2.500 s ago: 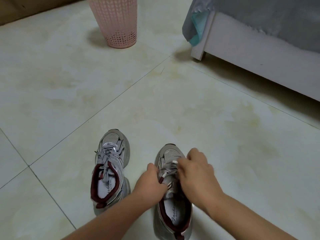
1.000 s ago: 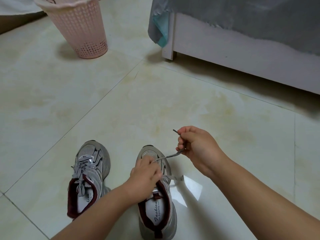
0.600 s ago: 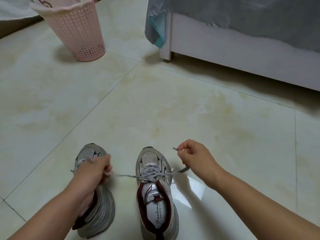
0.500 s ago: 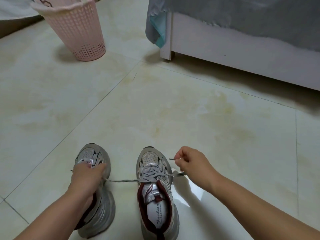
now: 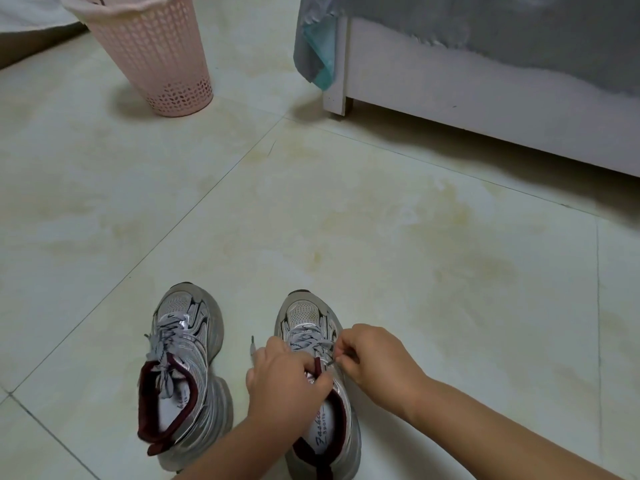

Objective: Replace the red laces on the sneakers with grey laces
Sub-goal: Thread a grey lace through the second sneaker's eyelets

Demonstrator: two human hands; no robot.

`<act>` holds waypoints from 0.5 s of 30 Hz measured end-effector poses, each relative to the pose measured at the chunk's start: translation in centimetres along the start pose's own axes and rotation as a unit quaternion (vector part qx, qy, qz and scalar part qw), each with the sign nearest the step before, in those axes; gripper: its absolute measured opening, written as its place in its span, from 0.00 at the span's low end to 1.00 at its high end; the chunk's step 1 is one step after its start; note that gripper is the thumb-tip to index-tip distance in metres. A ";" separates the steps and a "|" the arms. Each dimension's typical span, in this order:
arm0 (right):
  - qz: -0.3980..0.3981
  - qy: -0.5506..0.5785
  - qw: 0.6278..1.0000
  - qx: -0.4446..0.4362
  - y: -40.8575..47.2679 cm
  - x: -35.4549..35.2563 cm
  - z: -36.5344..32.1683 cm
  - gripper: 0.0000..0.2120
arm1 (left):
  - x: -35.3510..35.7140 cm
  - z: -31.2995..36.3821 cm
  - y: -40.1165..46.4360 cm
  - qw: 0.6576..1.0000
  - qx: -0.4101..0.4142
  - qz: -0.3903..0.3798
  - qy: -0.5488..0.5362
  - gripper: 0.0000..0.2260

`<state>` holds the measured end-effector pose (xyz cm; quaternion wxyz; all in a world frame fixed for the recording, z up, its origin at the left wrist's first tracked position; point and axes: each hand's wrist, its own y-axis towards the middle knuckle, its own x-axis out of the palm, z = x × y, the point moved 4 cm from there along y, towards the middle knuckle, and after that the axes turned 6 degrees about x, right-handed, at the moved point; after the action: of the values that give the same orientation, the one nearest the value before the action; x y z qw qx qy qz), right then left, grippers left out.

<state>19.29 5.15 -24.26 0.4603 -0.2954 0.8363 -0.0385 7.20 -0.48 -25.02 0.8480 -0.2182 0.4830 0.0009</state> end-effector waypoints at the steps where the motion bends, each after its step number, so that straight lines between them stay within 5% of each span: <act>1: 0.000 -0.004 1.000 0.000 0.0 0.1 0.0 0.05 | 0.0 -0.2 0.1 0.999 -0.006 -0.014 -0.039 0.06; 7: 0.010 -0.017 1.000 -0.001 0.1 0.3 -0.3 0.06 | 0.5 -1.2 0.6 0.983 -0.003 -0.037 -0.180 0.04; 15: 0.019 -0.074 0.996 -0.035 0.2 0.2 -1.3 0.09 | 0.4 -1.3 0.6 0.973 0.007 -0.058 -0.221 0.11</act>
<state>18.06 4.93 -23.71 0.5107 -0.2974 0.8064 0.0219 6.21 -0.51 -26.14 0.9339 -0.2345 0.2700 -0.0032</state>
